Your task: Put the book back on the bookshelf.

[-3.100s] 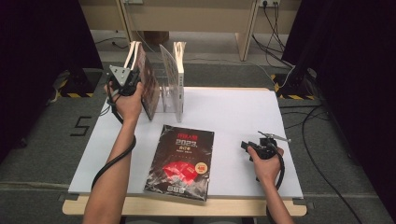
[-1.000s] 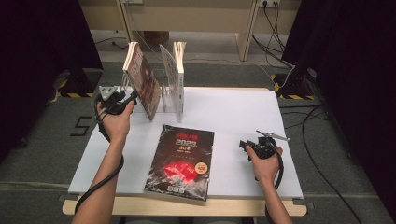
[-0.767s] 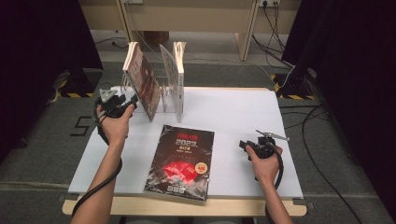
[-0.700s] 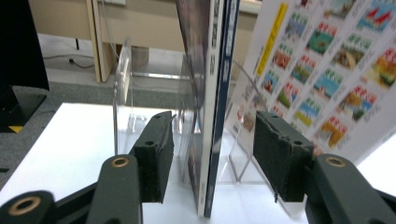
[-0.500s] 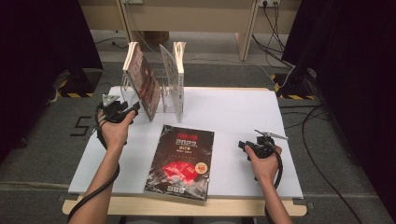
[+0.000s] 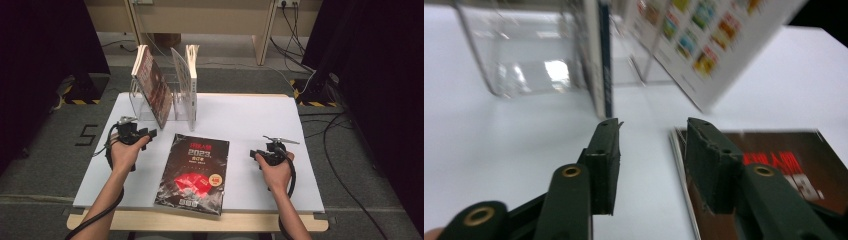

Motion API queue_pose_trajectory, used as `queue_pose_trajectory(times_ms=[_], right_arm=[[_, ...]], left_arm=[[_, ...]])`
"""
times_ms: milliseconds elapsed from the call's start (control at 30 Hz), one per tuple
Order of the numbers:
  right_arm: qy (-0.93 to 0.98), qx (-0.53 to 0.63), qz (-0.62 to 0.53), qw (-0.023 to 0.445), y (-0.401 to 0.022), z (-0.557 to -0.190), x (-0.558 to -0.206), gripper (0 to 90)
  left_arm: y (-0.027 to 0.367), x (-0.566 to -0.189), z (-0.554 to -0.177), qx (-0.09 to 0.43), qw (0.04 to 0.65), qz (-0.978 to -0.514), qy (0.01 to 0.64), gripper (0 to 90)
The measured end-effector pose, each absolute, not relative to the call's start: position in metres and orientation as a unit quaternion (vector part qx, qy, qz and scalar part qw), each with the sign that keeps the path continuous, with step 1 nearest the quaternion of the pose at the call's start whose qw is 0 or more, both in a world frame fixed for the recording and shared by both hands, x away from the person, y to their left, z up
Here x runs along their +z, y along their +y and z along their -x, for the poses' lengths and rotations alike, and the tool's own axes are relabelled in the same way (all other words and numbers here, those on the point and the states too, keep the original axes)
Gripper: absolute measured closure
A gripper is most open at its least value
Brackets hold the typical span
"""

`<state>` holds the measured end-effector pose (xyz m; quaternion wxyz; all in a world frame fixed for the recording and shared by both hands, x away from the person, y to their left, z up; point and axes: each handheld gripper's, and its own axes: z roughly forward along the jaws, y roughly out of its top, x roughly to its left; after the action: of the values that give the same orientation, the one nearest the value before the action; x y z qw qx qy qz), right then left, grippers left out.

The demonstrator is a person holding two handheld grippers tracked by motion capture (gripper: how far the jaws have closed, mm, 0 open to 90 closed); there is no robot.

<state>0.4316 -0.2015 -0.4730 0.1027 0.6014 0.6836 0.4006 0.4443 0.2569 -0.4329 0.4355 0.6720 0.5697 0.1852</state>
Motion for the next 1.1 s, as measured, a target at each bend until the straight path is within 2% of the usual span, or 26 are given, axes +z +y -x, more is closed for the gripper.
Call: queue_pose_trajectory(times_ms=[233,433,500,633,833,1100], right_arm=[[0.693,0.382,-0.605,0.089,-0.183,-0.442,-0.468,68.5],[0.714,0.352,-0.599,0.082,-0.165,-0.451,-0.47,77.8],[0.718,0.347,-0.598,0.077,-0.16,-0.454,-0.472,79.0],[0.719,0.344,-0.6,0.073,-0.151,-0.46,-0.473,79.0],[0.725,0.341,-0.594,0.072,-0.14,-0.466,-0.474,78.6],[0.722,0.347,-0.595,0.067,-0.129,-0.473,-0.473,74.9]], left_arm=[[0.247,-0.456,-0.43,0.129,0.43,-0.693,0.563,62.4],[0.241,-0.468,-0.422,0.119,0.425,-0.703,0.557,67.9],[0.24,-0.471,-0.421,0.112,0.425,-0.704,0.558,72.5],[0.237,-0.475,-0.421,0.096,0.417,-0.714,0.555,75.6],[0.237,-0.476,-0.42,0.086,0.421,-0.709,0.56,76.0],[0.233,-0.476,-0.416,0.066,0.427,-0.707,0.559,71.9]])
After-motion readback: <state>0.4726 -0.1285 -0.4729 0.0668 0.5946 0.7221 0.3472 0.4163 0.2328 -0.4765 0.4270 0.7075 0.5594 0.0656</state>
